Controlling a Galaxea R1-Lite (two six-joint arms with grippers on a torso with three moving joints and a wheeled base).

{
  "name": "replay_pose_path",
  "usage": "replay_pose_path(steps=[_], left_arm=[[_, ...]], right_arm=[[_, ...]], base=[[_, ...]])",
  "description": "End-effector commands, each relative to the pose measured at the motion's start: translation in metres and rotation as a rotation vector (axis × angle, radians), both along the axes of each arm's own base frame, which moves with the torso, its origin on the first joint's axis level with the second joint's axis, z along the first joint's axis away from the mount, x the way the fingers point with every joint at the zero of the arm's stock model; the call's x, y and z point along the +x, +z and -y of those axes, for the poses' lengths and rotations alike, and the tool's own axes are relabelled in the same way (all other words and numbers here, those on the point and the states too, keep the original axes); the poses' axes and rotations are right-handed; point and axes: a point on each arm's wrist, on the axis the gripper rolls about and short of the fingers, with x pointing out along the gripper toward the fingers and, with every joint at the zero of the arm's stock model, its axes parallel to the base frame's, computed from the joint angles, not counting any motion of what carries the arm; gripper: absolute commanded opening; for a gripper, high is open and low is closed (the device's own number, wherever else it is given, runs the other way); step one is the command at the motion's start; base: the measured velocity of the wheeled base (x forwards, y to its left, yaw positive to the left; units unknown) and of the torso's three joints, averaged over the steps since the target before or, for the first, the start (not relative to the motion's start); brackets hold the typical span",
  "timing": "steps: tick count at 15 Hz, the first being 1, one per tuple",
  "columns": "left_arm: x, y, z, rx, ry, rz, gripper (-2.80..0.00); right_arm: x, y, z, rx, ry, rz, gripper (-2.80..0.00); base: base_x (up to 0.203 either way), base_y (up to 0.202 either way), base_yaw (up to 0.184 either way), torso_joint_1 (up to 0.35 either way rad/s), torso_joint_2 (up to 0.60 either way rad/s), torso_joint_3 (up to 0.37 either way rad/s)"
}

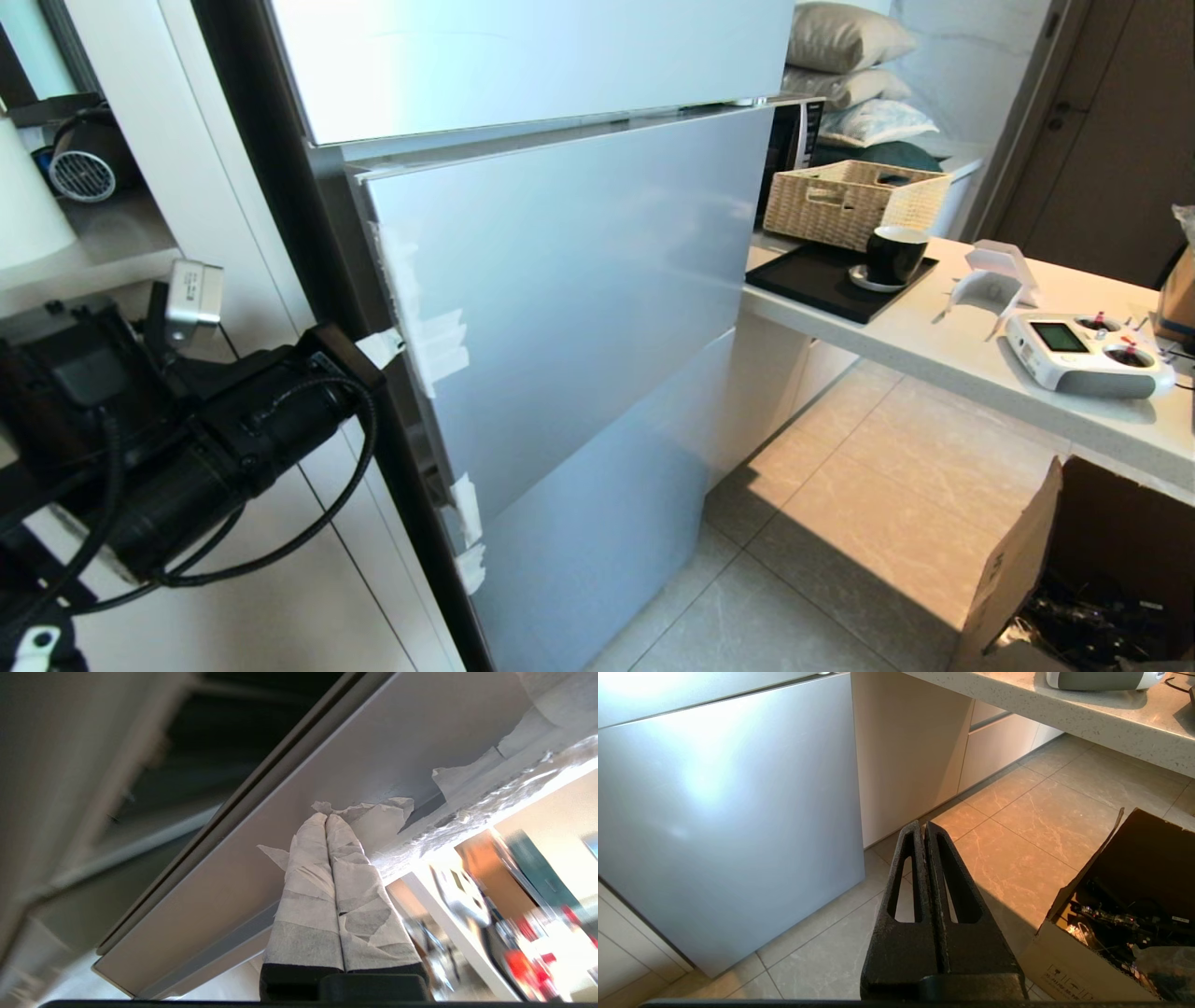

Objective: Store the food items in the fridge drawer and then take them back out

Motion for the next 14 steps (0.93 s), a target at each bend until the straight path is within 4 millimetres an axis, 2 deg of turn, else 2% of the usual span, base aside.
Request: replay_pose_path(steps=[1, 5, 8, 10, 14], left_arm=[[-0.004, 0.002, 0.003, -0.017, -0.045, 0.004, -2.80], [-0.021, 0.003, 0.013, -0.023, -0.178, 0.010, -2.80], [-0.037, -0.003, 0.022, -0.011, -0.330, -0.011, -2.80], [-0.047, -0.007, 0.020, -0.005, -0.383, -0.019, -2.80], [-0.069, 0.002, 0.008, -0.017, -0.443, 0.036, -2.80]], right_arm=[[0.000, 0.000, 0.000, 0.000, 0.000, -0.001, -2.80], [0.000, 0.000, 0.000, 0.000, 0.000, -0.001, -2.80], [0.000, 0.000, 0.000, 0.000, 0.000, -0.001, -2.80], [0.000, 0.000, 0.000, 0.000, 0.000, -0.001, -2.80], [0.000, 0.000, 0.000, 0.000, 0.000, -0.001, -2.80]], base=[[0.000, 0.000, 0.000, 0.000, 0.00, 0.000], [0.000, 0.000, 0.000, 0.000, 0.00, 0.000], [0.000, 0.000, 0.000, 0.000, 0.00, 0.000], [0.000, 0.000, 0.000, 0.000, 0.00, 0.000], [0.000, 0.000, 0.000, 0.000, 0.00, 0.000]])
